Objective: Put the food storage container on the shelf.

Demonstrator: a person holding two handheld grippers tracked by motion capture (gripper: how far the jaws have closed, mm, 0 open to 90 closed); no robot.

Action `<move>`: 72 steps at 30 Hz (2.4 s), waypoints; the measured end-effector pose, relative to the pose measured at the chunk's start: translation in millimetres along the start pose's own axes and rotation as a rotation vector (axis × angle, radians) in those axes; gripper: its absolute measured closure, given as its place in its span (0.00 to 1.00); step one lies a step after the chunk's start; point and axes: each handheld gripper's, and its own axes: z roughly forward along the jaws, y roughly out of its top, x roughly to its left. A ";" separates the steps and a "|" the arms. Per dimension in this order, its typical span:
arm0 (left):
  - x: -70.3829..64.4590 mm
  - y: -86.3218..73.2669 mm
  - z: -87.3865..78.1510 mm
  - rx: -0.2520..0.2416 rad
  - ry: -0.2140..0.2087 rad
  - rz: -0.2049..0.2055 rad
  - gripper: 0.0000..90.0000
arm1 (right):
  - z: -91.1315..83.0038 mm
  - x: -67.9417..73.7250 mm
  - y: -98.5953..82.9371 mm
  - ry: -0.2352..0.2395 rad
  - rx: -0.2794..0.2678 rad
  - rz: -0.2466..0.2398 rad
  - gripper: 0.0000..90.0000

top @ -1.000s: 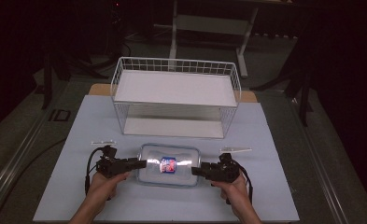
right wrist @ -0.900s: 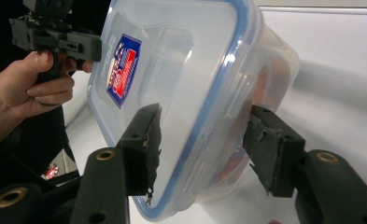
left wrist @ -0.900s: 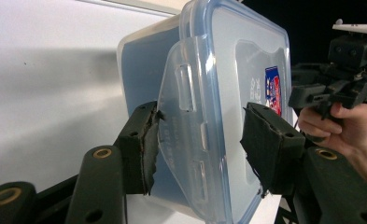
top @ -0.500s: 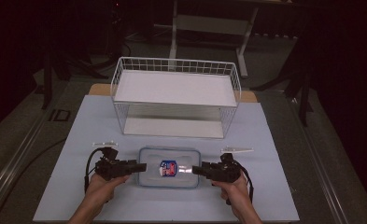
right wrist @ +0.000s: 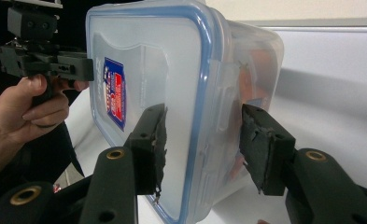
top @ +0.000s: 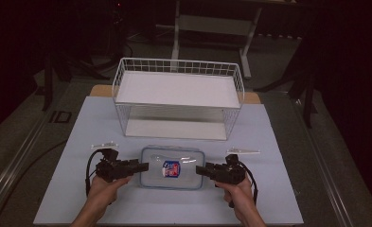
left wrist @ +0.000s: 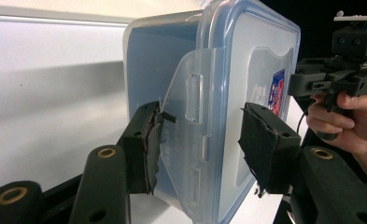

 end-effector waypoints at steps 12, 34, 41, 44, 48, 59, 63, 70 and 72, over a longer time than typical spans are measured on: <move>-10.8 13.2 -7.8 -0.026 0.001 0.035 0.54 | -8.2 9.3 9.4 -0.002 -0.040 -0.025 0.58; -32.9 41.7 -20.7 -0.073 -0.009 0.072 0.54 | -27.8 27.2 34.3 -0.008 -0.112 -0.087 0.58; -40.4 52.9 -26.5 -0.098 -0.020 0.091 0.54 | -37.0 36.2 49.1 -0.012 -0.135 -0.125 0.58; -42.9 56.4 -28.6 -0.109 -0.019 0.099 0.54 | -39.5 38.9 54.2 -0.012 -0.141 -0.137 0.58; -46.7 61.5 -31.3 -0.121 -0.019 0.110 0.54 | -42.3 42.2 60.0 -0.013 -0.151 -0.150 0.58; -55.4 73.2 -38.5 -0.149 -0.019 0.137 0.54 | -49.4 50.3 73.1 -0.011 -0.176 -0.181 0.58; -58.3 77.8 -40.3 -0.159 -0.020 0.145 0.54 | -51.9 52.8 78.0 -0.011 -0.185 -0.192 0.58; -62.7 86.7 -44.4 -0.181 -0.020 0.158 0.54 | -55.7 57.5 87.7 -0.013 -0.196 -0.210 0.58; -63.1 88.1 -45.1 -0.182 -0.020 0.160 0.54 | -56.3 58.4 89.3 -0.013 -0.197 -0.212 0.58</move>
